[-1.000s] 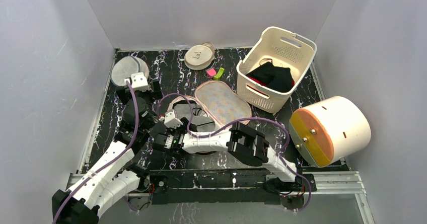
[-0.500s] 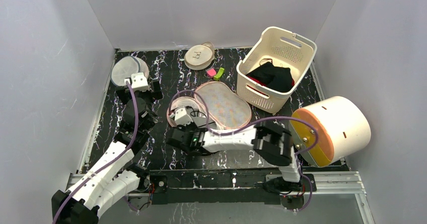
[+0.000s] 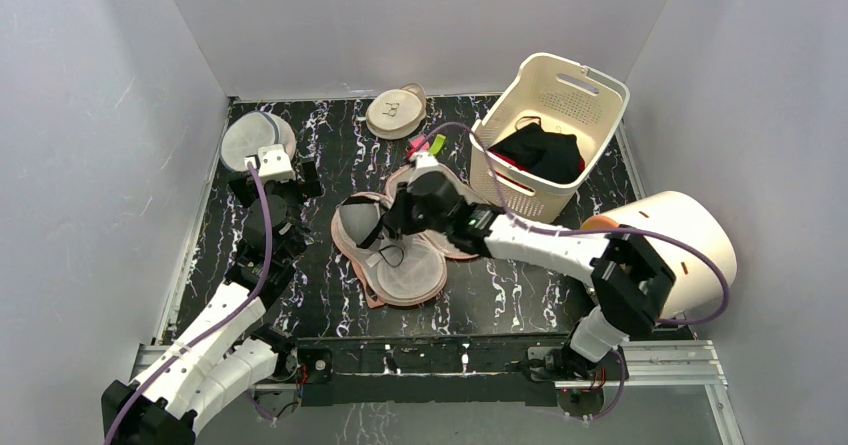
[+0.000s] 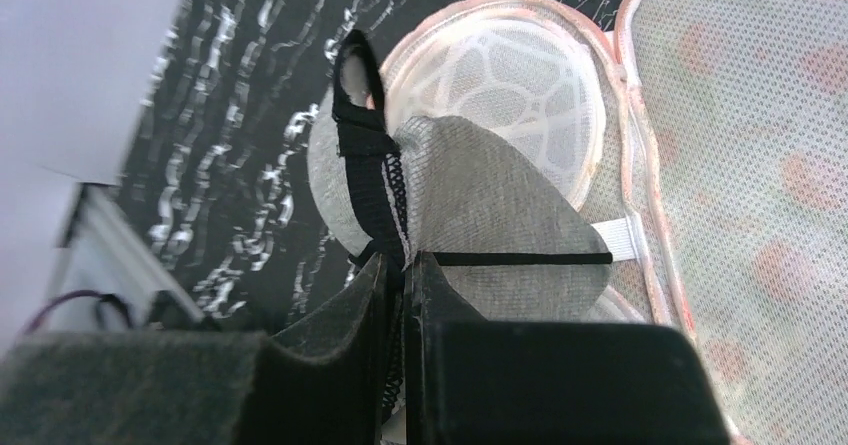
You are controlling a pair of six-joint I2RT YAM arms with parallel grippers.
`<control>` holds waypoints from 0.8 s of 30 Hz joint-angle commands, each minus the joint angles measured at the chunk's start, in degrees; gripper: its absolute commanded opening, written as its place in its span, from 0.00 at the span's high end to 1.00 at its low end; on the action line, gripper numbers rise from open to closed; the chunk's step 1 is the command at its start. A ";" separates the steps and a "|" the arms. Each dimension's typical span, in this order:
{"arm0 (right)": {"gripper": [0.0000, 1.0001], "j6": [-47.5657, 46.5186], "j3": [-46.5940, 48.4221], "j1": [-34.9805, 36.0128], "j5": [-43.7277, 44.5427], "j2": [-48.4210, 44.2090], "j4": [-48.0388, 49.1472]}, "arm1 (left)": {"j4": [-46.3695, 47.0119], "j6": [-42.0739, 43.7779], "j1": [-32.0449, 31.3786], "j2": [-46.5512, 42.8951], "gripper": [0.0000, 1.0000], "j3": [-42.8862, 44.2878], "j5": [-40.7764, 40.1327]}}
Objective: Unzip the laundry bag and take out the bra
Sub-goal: Pick up the bra from the laundry bag.
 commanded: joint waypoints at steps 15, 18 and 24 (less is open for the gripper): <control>1.00 11.90 5.66 -30.99 -29.97 -22.97 -4.44 | 0.89 -0.39 0.22 -0.44 0.02 0.46 0.09; 1.00 7.38 13.14 -36.31 -25.91 -24.06 -11.72 | 0.80 -0.33 0.21 -0.51 0.02 0.55 0.09; 1.00 -4.31 30.37 -39.12 -0.51 -20.52 -29.34 | 0.89 -0.33 0.22 -0.35 0.02 0.48 0.07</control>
